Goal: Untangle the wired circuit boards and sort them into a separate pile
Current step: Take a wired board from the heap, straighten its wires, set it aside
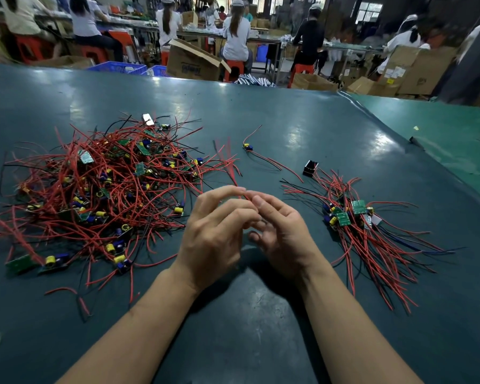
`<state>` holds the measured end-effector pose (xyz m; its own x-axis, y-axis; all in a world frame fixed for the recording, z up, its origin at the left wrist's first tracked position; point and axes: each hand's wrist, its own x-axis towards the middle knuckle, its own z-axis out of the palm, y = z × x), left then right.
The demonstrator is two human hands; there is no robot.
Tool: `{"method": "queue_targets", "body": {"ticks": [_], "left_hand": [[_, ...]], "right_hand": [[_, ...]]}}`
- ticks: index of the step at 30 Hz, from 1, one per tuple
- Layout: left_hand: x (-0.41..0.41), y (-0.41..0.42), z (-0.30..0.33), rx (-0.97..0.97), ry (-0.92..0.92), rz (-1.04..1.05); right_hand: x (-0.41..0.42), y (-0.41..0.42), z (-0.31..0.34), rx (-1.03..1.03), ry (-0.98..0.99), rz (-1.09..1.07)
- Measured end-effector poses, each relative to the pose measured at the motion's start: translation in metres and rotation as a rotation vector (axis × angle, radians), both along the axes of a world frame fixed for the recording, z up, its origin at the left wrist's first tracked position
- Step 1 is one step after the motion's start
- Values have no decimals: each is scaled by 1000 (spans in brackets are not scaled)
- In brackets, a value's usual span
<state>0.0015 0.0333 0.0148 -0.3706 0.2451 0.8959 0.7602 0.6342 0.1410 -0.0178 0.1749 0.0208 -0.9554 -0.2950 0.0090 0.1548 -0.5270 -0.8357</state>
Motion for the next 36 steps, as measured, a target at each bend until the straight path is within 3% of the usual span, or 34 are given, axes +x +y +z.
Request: {"method": "queue_targets", "body": {"ticks": [3, 7, 9, 17, 22, 27, 32, 36], "left_hand": [[-2, -3, -4, 112, -79, 114], [-6, -1, -6, 356, -524, 75], [-10, -2, -6, 446, -629, 40], [-11, -7, -5, 496, -699, -76], [-11, -6, -4, 451, -659, -20], [-10, -4, 2, 885, -795, -118], [-10, -2, 3, 744, -967, -188], [-9, 1, 2, 705, -915, -119]], "right_hand": [[-4, 1, -1, -15, -20, -115], [-3, 0, -5, 120, 52, -152], [-2, -4, -8, 217, 106, -162], [-3, -4, -9, 224, 87, -270], [-2, -6, -7, 201, 50, -298], [-7, -2, -6, 81, -52, -431], [-7, -2, -6, 80, -23, -400], [-7, -2, -7, 147, 7, -402]]}}
